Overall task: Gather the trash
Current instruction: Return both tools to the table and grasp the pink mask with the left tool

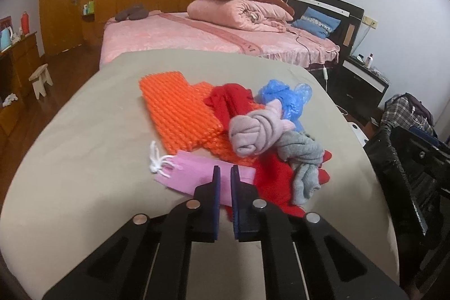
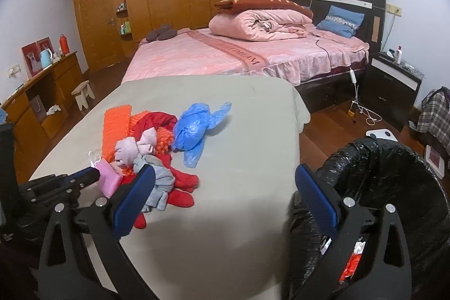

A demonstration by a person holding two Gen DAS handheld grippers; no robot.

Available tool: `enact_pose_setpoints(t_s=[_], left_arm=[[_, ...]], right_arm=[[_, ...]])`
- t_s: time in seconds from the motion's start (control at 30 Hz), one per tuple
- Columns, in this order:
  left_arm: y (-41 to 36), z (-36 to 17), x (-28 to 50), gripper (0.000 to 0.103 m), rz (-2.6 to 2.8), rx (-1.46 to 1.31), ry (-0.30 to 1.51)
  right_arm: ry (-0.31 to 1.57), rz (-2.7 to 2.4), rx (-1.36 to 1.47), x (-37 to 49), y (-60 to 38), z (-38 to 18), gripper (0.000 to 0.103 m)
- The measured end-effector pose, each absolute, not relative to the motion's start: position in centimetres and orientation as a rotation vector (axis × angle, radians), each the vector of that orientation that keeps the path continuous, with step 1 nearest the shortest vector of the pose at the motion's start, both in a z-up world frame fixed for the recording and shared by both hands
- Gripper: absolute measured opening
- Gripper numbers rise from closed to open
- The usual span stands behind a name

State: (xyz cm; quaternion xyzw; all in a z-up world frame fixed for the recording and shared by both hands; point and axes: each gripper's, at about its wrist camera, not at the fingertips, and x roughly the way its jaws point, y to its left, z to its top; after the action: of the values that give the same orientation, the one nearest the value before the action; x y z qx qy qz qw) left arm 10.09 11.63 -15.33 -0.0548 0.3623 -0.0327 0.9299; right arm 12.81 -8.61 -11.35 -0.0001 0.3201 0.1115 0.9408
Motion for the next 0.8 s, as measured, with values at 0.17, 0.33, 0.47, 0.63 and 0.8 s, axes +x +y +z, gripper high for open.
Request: enact_pose_setpoints(t_s=[0.17, 0.33, 0.47, 0.63, 0.8], left_arm=[[12.5, -15.4, 10.0, 0.009, -0.051, -0.118, 0.754], [12.3, -16.3, 10.5, 0.06, -0.041, -0.121, 0.774], [12.1, -17.6, 11.6, 0.067, -0.015, -0.112, 0.81], [12.7, -18.9, 12.9, 0.075, -0.014, -0.149, 0.866], [12.4, -18.7, 12.9, 0.037, -0.086, -0.143, 0.855]], right_arm=[[0.664, 0.247, -0.007, 12.9, -7.7, -11.8, 0.097], [0.673, 0.249, -0.01, 13.1, -7.5, -12.0, 0.097], [0.682, 0.244, -0.009, 13.1, -7.6, -12.3, 0.097], [0.695, 0.245, -0.015, 13.4, -7.6, -12.9, 0.097], [0.708, 0.253, -0.019, 13.8, -7.0, -13.5, 0.097]])
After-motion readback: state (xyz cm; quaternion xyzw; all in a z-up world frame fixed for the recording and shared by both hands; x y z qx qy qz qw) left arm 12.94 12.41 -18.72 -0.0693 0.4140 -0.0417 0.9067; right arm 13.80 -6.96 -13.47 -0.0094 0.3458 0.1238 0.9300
